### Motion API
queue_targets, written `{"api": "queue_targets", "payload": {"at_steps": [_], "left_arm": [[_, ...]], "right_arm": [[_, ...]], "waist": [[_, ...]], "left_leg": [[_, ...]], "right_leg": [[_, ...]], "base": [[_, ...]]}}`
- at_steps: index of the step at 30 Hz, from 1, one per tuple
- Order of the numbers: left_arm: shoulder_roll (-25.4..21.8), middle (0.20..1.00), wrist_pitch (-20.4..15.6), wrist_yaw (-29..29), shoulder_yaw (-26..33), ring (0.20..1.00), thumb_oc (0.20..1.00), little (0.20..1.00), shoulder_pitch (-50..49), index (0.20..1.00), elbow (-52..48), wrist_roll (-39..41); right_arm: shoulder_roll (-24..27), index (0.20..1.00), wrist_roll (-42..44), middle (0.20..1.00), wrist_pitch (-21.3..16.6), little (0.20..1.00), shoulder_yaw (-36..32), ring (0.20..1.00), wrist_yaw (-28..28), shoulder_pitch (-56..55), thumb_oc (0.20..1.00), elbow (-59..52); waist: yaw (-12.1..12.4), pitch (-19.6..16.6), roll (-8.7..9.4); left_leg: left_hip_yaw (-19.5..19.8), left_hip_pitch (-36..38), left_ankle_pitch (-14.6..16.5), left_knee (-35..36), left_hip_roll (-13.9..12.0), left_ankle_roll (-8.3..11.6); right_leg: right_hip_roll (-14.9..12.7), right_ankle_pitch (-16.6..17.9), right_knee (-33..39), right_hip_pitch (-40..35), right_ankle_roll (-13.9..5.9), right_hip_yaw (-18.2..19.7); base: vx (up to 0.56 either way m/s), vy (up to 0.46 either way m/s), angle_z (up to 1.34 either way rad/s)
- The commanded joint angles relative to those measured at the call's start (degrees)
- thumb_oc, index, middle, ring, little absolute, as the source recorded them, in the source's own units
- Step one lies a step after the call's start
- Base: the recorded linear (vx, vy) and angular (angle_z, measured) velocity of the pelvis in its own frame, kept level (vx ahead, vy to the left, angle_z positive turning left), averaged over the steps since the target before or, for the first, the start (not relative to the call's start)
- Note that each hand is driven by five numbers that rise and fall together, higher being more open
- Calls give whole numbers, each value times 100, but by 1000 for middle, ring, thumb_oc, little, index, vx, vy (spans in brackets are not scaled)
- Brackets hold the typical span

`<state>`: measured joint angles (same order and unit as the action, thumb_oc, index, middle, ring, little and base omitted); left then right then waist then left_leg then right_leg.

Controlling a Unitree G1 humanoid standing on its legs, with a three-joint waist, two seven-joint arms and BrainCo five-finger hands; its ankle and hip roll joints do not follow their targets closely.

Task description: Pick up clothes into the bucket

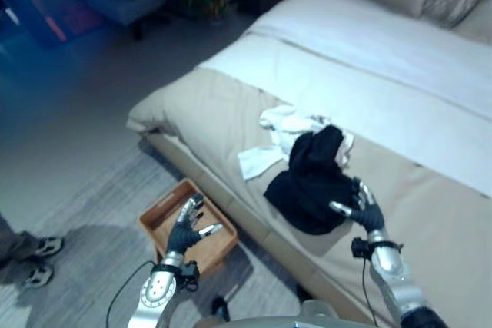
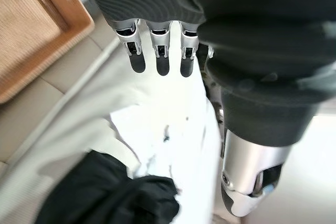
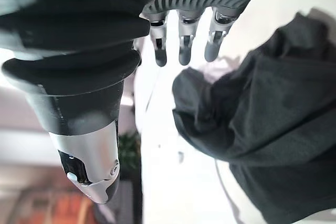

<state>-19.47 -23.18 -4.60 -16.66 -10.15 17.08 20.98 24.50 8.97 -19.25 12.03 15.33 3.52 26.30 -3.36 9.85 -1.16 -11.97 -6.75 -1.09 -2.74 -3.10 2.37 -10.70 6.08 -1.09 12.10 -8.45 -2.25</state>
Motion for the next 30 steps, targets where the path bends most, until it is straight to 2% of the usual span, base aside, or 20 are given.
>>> {"api": "queue_targets", "payload": {"at_steps": [1,2,3,4,6,8,9,10,11,12,16,23,27,30], "left_arm": [[-344,1000,-484,-320,209,1000,1000,1000,178,1000,-462,-163],[-342,1000,-483,-322,213,1000,1000,1000,186,1000,-462,-164],[-380,1000,-487,-431,176,1000,1000,1000,253,1000,-512,-193],[-377,1000,-486,-435,180,1000,1000,1000,261,1000,-511,-196],[-416,1000,-471,-532,167,1000,1000,1000,328,1000,-587,-229],[-452,1000,-437,-618,104,1000,1000,1000,394,1000,-742,-240],[-463,1000,-416,-636,86,1000,1000,1000,412,1000,-790,-244],[-459,1000,-412,-638,94,1000,1000,1000,418,1000,-793,-245],[-490,1000,-396,-661,35,1000,1000,1000,449,1000,-870,-240],[-483,1000,-393,-663,46,1000,1000,1000,459,1000,-871,-241],[-567,1000,-346,-745,-27,1000,1000,1000,555,1000,-1079,-246],[-573,1000,-259,-798,-148,1000,1000,1000,679,1000,-1332,-159],[-582,1000,-245,-779,-181,1000,1000,1000,744,1000,-1425,-131],[-569,1000,-246,-762,-205,1000,1000,1000,873,1000,-1513,-83]], "right_arm": [[199,1000,-1182,1000,5,1000,200,1000,733,930,1000,-185],[195,1000,-1192,1000,6,1000,203,1000,743,943,1000,-179],[336,1000,-1728,1000,210,1000,277,1000,1033,1318,1000,-165],[332,1000,-1738,1000,213,1000,282,1000,1043,1331,1000,-160],[475,1000,-2337,1000,473,1000,356,1000,1351,1710,1000,-105],[690,1000,-3132,1000,986,1000,526,1000,1729,2359,1000,250],[734,1000,-3284,1000,1137,1000,593,1000,1788,2553,1000,421],[730,1000,-3287,1000,1137,1000,606,1000,1798,2579,1000,442],[839,1000,-3562,1000,1382,1000,735,1000,1944,3003,1000,847],[834,1000,-3561,1000,1375,1000,756,1000,1958,3043,1000,882],[1100,1000,-3783,1000,1798,1000,961,1000,2217,3940,1000,1765],[1301,1000,-3595,1000,2031,1000,1451,1000,2209,5083,1000,3142],[1343,1000,-3524,1000,2033,1000,1706,1000,2091,5405,1000,3717],[1361,1000,-3407,1000,1896,1000,1991,1000,1870,5690,1000,3909]], "waist": [[34,360,287],[33,353,286],[50,482,270],[47,472,268],[67,556,254],[119,683,217],[132,689,207],[122,678,203],[180,750,174],[168,739,168],[235,818,73],[316,843,-86],[345,852,-149],[366,889,-206]], "left_leg": [[517,-892,234,-988,61,-89],[516,-921,241,-1009,58,-89],[519,-1199,242,-1167,28,-98],[520,-1229,248,-1185,26,-98],[553,-1513,235,-1277,12,-101],[600,-1933,204,-1421,19,-95],[621,-2068,198,-1457,19,-94],[625,-2099,201,-1470,18,-93],[681,-2333,187,-1571,23,-82],[685,-2375,194,-1596,21,-81],[761,-2986,185,-1853,47,-57],[752,-3753,260,-2264,56,-70],[751,-3969,241,-2319,82,-79],[751,-4105,187,-2280,93,-84]], "right_leg": [[-115,97,-807,623,-193,179],[-113,93,-823,650,-192,183],[-107,98,-972,948,-176,191],[-105,94,-987,977,-175,193],[-93,92,-1106,1261,-163,198],[-91,76,-1283,1668,-129,188],[-91,66,-1340,1790,-117,179],[-91,63,-1353,1819,-116,178],[-101,56,-1483,2033,-94,172],[-100,50,-1505,2072,-93,172],[-121,26,-1845,2683,-29,172],[-103,-43,-2357,3521,32,278],[-118,-41,-2453,3756,44,315],[-158,-16,-2471,3920,53,341]], "base": [[-100,-2,0],[-181,-11,0],[-87,-8,1],[-129,-17,0],[-95,-17,1],[-142,-25,5],[-94,-23,10],[-91,-31,12],[-69,-20,11],[-99,-27,6],[-86,-16,12],[-62,13,10],[-31,12,2],[-17,5,2]]}}
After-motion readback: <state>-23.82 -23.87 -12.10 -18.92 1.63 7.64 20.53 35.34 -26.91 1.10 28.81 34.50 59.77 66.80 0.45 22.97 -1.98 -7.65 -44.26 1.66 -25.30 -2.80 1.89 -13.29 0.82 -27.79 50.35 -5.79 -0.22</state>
